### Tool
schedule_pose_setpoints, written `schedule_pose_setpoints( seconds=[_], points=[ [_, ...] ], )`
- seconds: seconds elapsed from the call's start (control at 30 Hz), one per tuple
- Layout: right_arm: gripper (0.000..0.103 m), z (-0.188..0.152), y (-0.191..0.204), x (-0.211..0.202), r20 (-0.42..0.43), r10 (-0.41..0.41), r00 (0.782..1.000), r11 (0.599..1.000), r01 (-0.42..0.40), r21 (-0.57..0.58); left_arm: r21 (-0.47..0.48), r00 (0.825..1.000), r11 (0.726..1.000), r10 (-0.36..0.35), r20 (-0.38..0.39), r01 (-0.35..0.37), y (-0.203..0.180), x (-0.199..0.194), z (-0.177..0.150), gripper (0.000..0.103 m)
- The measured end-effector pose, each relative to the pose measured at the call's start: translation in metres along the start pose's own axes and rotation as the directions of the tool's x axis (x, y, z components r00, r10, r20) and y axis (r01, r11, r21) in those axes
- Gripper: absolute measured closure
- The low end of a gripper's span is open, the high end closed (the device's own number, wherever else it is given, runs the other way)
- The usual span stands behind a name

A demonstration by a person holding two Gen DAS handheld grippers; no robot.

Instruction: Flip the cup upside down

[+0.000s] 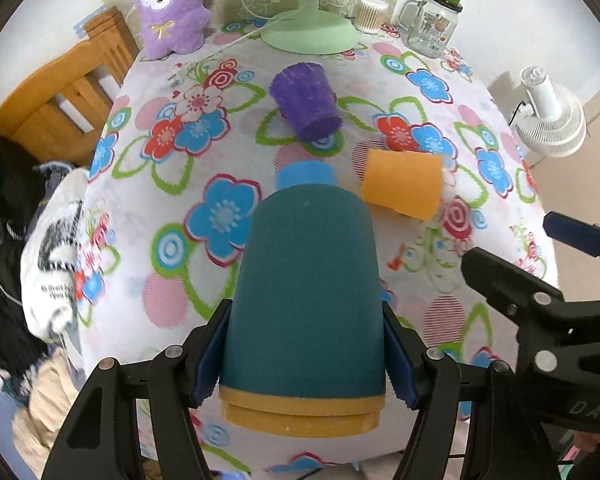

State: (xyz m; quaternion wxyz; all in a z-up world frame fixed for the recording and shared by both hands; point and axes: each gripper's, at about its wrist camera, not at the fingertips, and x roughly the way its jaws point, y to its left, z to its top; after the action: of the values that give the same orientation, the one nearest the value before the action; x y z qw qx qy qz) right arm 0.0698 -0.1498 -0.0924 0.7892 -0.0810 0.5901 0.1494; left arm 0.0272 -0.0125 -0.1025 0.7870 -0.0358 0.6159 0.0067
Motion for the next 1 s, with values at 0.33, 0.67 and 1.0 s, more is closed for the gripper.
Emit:
schedule_pose_setpoints(
  seconds=[0.33, 0.67, 1.0],
  points=[
    [0.003, -0.015, -0.024, 0.005, -0.029, 0.009, 1.0, 0.997, -0.011, -0.08, -0.093, 1.0, 0.996, -0.004, -0.021, 0.002, -0.036, 0.017, -0.027, 0.033],
    [0.003, -0.029, -0.039, 0.026, -0.081, -0.026, 0.996, 0.99, 0.014, -0.141, -0.132, 0.999, 0.991, -0.031, -0.029, 0.027, -0.056, 0.044, -0.04, 0.033],
    [0.003, -0.037, -0.049, 0.047, -0.136, -0.052, 0.989, 0.989, 0.033, -0.144, -0.123, 0.998, 0.991, -0.059, -0.037, 0.054, -0.07, 0.07, -0.039, 0.033]
  ],
)
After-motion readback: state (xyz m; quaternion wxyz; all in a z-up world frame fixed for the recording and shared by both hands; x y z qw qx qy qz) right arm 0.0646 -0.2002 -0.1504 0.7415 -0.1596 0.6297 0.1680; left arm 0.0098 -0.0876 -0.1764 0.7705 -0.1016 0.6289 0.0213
